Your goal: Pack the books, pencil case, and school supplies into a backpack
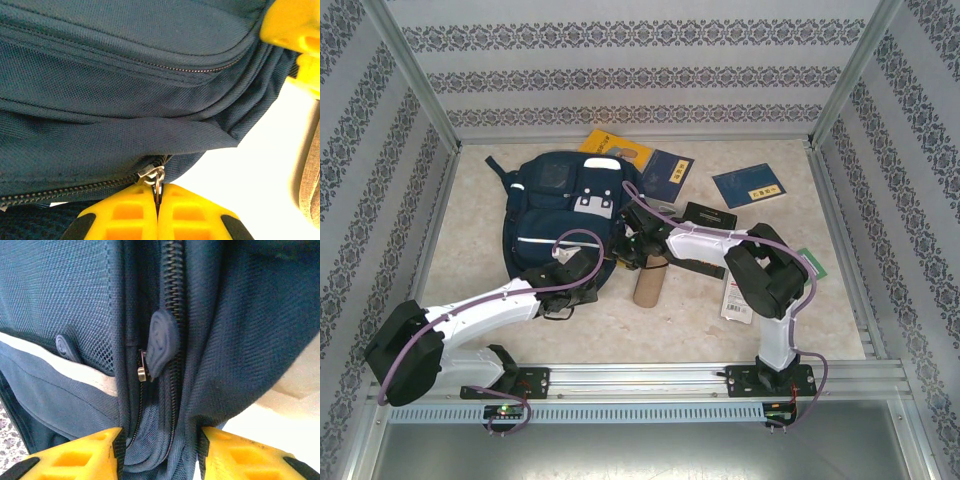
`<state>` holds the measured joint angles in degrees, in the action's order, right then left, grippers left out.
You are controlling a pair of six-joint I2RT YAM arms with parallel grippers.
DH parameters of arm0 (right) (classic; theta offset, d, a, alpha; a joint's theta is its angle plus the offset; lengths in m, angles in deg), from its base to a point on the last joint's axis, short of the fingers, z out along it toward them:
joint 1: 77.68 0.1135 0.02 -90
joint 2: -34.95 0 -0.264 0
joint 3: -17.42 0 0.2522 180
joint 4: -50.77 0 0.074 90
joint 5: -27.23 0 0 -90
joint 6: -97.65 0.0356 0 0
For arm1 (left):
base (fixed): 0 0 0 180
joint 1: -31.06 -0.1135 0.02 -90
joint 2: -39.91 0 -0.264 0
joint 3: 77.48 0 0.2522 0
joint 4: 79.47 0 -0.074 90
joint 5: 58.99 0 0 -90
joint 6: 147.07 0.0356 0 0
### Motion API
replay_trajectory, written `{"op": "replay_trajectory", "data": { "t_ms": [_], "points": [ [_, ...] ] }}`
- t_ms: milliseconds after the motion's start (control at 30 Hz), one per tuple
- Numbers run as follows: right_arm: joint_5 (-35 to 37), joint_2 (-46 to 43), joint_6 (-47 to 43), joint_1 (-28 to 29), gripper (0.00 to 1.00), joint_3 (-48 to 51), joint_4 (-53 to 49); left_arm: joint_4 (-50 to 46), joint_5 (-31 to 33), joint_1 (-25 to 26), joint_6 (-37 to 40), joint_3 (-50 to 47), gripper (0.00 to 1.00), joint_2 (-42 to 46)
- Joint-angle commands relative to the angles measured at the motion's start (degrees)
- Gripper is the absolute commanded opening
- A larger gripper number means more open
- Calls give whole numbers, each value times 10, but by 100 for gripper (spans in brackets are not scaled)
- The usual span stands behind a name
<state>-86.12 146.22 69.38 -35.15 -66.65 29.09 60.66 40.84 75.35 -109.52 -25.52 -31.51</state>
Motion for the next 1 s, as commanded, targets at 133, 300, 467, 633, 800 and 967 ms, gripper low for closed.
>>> {"op": "replay_trajectory", "data": {
  "t_ms": [133,300,467,633,800,967],
  "points": [
    [10,11,40,9,46,14,-4,9,-4,11,12,28,0,-5],
    [23,1,42,16,50,23,-15,8,-6,11,14,31,0,-8],
    [0,38,48,17,41,6,9,15,-10,11,17,37,0,-17],
    [24,21,19,5,7,-13,-15,4,-4,11,21,37,0,-19],
    [53,-22,-18,-30,0,-14,-52,-38,20,10,23,41,0,-16],
    [65,-50,-63,-75,0,-24,-88,-113,56,7,25,53,0,-20]
  ]
}}
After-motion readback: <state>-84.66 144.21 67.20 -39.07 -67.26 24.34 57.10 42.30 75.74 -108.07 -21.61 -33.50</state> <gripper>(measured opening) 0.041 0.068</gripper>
